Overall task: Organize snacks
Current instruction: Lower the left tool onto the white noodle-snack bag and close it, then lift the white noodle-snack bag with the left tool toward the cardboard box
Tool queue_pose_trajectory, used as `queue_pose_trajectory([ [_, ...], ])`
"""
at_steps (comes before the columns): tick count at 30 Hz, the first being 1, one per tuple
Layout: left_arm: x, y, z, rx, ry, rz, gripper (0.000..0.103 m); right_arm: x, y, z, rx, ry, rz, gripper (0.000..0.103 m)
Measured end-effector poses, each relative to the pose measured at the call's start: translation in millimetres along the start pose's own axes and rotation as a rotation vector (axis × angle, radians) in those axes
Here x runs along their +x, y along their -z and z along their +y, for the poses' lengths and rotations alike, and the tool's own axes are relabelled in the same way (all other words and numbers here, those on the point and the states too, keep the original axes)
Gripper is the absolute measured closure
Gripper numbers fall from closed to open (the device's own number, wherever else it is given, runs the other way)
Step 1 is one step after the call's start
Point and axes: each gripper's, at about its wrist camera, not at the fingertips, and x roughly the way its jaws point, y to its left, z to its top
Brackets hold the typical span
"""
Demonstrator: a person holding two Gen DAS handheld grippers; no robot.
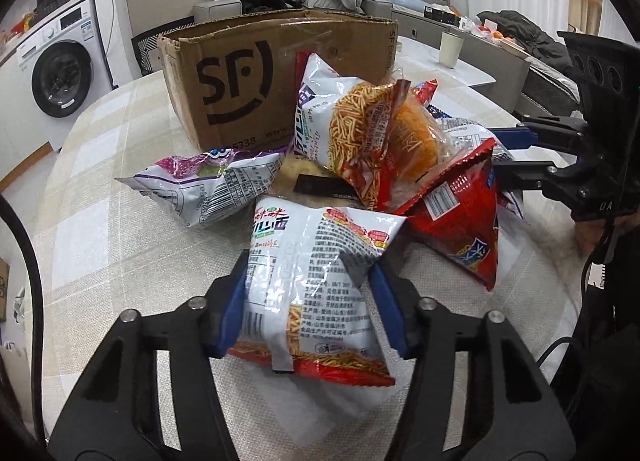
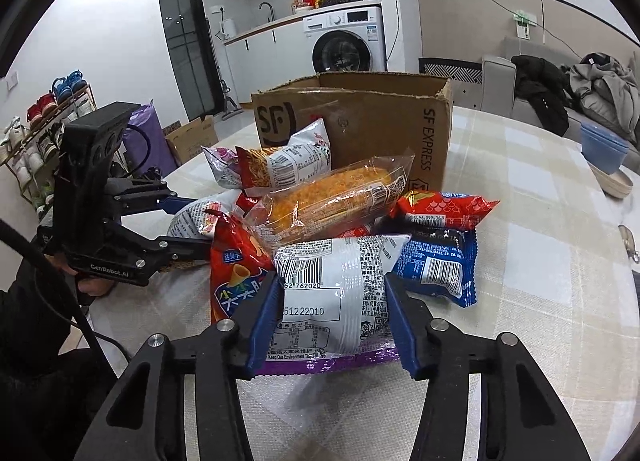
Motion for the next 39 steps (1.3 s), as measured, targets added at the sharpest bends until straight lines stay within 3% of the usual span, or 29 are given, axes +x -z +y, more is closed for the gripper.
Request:
queue_pose_trajectory([
  [7,-17,6,2,-0.013,0.018,-0.049,0.058,-13,1,-6,0.012,-0.009,-0.053,0.053],
  [25,-76,17,12,-0.065,0.097,-0.159,0.058,-34,-3,-9,0.042,-0.021,-0.183,0.053],
  [39,-151,5,26,-0.17,0.017,-0.294,0.058,-51,-16,-5,0.078,0.055,-0.29,0.053],
])
